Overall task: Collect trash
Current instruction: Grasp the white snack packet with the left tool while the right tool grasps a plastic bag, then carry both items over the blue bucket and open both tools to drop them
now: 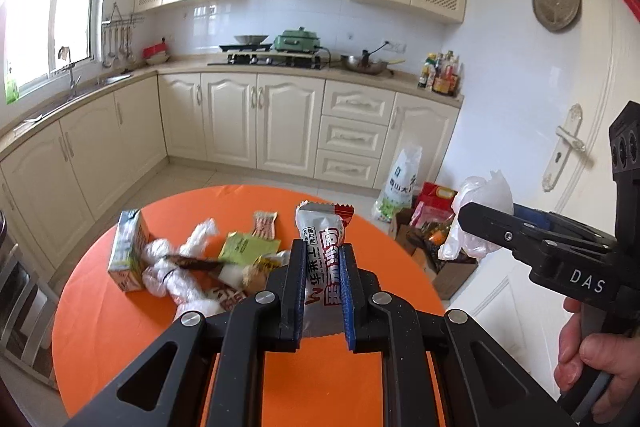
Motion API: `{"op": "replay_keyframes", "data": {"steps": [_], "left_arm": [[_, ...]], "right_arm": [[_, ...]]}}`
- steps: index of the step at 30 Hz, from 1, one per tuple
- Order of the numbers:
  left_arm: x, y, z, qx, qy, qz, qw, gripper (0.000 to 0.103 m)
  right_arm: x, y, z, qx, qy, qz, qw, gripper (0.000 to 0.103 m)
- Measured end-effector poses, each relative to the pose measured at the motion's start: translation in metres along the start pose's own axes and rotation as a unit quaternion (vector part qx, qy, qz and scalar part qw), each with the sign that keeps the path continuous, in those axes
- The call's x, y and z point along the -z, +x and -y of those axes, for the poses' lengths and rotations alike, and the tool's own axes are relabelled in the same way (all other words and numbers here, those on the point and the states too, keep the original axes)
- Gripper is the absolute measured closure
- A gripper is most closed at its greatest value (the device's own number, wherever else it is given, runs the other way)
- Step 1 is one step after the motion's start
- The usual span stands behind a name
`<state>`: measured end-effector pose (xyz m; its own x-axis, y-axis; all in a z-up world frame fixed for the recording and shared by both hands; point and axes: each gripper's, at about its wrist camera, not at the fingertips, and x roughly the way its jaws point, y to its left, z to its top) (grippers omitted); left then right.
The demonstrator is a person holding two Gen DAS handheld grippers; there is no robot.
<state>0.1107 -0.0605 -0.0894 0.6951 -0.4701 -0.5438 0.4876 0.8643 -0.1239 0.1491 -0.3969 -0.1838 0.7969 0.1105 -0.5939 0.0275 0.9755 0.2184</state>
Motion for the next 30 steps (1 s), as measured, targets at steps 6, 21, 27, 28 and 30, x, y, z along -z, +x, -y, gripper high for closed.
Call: {"op": "replay_keyframes", "data": {"steps": [6, 21, 27, 28, 30], "left_arm": [[-0.02, -0.006, 0.047, 0.054, 0.025, 0.022, 0.998, 0.092], [0.01, 0.107, 0.178, 0.171, 0.065, -0.104, 0.9777, 0.092], [0.035, 0.175, 0.216, 0.176, 0.078, -0.185, 0.9636, 0.092], [0.038, 0.185, 0.226, 0.176, 0.081, -0.199, 0.9605, 0.092], [0.046, 0.202, 0.236, 0.171, 0.082, -0.221, 0.9566, 0.091]], "right_arm": [[-0.015, -0.045, 0.042, 0.055, 0.018, 0.042, 0.997, 0.046], [0.066, -0.053, 0.219, 0.166, 0.17, -0.017, 0.971, 0.046], [0.109, -0.022, 0.281, 0.171, 0.23, -0.06, 0.956, 0.046], [0.116, -0.016, 0.289, 0.17, 0.239, -0.067, 0.954, 0.046], [0.129, -0.005, 0.305, 0.169, 0.254, -0.08, 0.949, 0.046]]}}
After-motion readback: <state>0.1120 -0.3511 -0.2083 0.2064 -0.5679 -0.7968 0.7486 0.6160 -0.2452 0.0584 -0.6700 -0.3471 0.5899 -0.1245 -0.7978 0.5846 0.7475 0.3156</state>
